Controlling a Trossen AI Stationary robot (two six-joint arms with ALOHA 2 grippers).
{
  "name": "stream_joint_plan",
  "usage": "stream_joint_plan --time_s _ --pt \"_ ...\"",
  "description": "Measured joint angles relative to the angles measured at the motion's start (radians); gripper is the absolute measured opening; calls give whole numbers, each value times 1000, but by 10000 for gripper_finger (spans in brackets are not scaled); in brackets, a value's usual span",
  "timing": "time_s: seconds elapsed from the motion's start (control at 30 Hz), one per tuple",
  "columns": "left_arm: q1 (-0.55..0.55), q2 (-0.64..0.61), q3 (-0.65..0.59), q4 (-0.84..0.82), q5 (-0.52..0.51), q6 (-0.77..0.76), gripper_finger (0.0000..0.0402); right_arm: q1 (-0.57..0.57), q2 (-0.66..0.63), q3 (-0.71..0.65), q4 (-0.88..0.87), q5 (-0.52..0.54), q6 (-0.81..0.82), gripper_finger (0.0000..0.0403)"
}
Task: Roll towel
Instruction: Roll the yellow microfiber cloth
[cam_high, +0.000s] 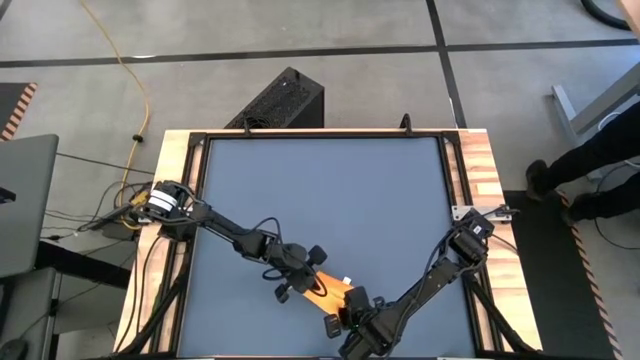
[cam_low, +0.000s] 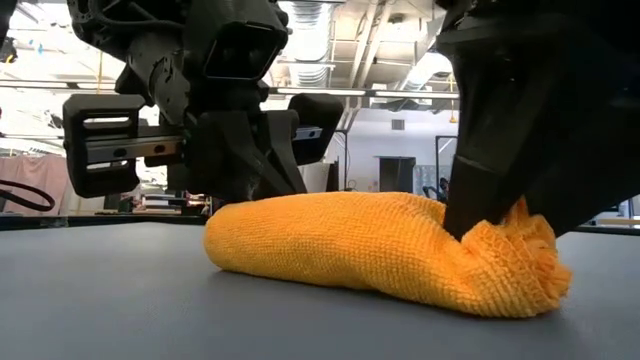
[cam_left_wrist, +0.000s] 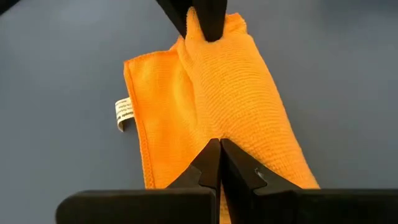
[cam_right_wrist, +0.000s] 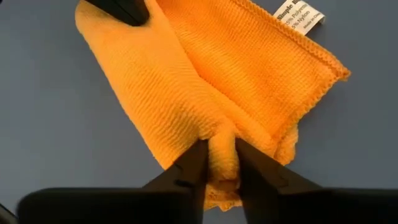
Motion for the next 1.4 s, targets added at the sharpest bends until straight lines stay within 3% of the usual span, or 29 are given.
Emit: stream_joint_plan --time_s 0.3,0.6,0.87,1.1,1.4 --pt "12 99 1 61 -4 -25 0 2 -41 0 -28 -28 -48 201" --pt "21 108 1 72 -27 -33 0 34 -79 0 -149 -27 -106 214" --pt "33 108 1 70 -26 -50 0 67 -80 1 -54 64 -452 214" --pt "33 108 1 70 -28 -50 0 68 -80 2 114 106 -925 214" --pt "33 108 1 69 -27 -48 0 20 -72 3 53 24 -1046 205"
